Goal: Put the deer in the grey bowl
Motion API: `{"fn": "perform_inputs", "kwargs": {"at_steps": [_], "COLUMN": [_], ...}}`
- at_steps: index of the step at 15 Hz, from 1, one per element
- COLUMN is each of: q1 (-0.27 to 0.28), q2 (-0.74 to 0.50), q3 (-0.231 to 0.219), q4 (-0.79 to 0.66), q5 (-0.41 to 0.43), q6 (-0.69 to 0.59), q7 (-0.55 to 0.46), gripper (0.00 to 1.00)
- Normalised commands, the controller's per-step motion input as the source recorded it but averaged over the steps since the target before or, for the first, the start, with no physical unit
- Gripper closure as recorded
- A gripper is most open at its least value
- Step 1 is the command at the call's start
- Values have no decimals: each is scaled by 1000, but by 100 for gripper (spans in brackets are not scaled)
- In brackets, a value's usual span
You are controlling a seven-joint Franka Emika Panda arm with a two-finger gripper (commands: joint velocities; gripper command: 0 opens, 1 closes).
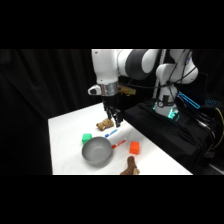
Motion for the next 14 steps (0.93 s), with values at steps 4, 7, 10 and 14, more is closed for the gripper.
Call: {"fn": "perform_inputs", "kwargs": {"at_steps": [4,7,10,14], "q1": [15,91,152,150], "q2": [34,130,217,381], "q3": [23,69,95,73], "q4": [59,238,391,540], "q5": [-49,-112,-176,-170], "q6": [1,-8,-37,-35], "q7": [72,176,258,216], "gripper": [0,0,0,0]}}
